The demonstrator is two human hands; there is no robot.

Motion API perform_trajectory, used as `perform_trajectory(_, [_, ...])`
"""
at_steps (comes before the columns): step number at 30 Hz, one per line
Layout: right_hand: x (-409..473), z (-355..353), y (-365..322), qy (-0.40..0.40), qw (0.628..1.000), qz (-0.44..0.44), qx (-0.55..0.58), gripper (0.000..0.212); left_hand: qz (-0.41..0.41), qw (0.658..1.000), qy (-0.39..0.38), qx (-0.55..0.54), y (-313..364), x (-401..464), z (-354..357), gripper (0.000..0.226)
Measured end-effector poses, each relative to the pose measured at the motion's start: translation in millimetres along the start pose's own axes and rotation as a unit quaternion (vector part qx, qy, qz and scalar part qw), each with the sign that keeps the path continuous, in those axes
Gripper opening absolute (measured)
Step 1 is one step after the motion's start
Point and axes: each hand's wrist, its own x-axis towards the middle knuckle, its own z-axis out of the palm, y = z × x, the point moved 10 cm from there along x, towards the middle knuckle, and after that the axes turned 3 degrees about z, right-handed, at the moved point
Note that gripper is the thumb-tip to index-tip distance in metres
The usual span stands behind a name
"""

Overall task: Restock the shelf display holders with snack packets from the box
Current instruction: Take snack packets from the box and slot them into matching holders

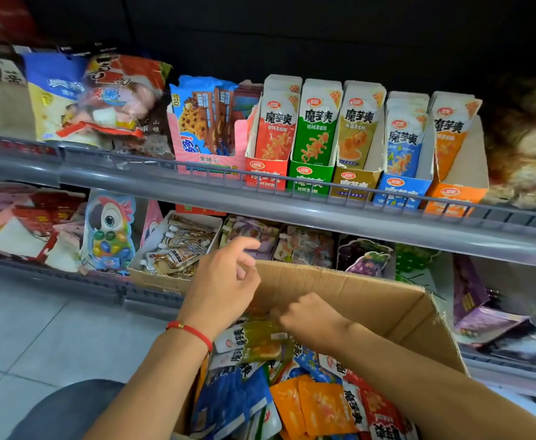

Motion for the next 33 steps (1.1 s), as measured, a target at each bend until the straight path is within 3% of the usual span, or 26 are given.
perform_trajectory(3, [-35,-18,40,0.055,0.988,0.080,0.117,0.015,-0.025,0.999,0.041,-0.021,-1,-3,-7,0.033])
perform_trajectory(5, [-67,-34,73,0.126,0.953,0.139,0.239,0.018,-0.029,0.996,0.071,-0.045,4,-9,-8,0.028])
perform_trajectory(7, [-99,-46,96,0.175,0.896,0.194,0.358,0.032,-0.039,0.994,0.081,-0.055,10,-18,-3,0.035])
perform_trajectory(9, [-123,-50,103,0.199,0.825,0.221,0.481,0.031,-0.099,0.989,0.033,-0.105,9,-28,14,0.055])
perform_trajectory(10, [-128,-47,103,0.206,0.782,0.227,0.542,0.030,-0.152,0.971,-0.011,-0.182,8,-35,30,0.058])
perform_trajectory(12, [-130,-44,94,0.207,0.711,0.228,0.632,0.038,-0.234,0.891,-0.094,-0.376,18,-52,67,0.041])
perform_trajectory(13, [-128,-40,89,0.201,0.686,0.226,0.662,0.039,-0.245,0.871,-0.109,-0.412,23,-56,76,0.033])
perform_trajectory(16, [-125,-39,76,0.188,0.617,0.221,0.731,0.021,-0.230,0.877,-0.092,-0.411,25,-54,76,0.024])
perform_trajectory(20, [-130,-34,90,0.212,0.539,0.271,0.769,0.012,-0.245,0.856,-0.077,-0.448,19,-46,65,0.023])
perform_trajectory(22, [-136,-38,101,0.231,0.547,0.296,0.749,0.012,-0.261,0.844,-0.071,-0.464,14,-43,61,0.021])
perform_trajectory(26, [-147,-57,114,0.287,0.654,0.304,0.631,0.009,-0.290,0.825,-0.063,-0.481,2,-42,60,0.026])
perform_trajectory(29, [-153,-63,120,0.313,0.687,0.312,0.576,0.008,-0.299,0.820,-0.053,-0.484,-1,-43,58,0.031])
perform_trajectory(31, [-160,-64,128,0.340,0.673,0.323,0.572,0.010,-0.295,0.822,-0.041,-0.484,-2,-42,56,0.033])
perform_trajectory(33, [-161,-62,130,0.347,0.626,0.314,0.624,0.011,-0.289,0.829,-0.036,-0.477,-2,-41,56,0.036])
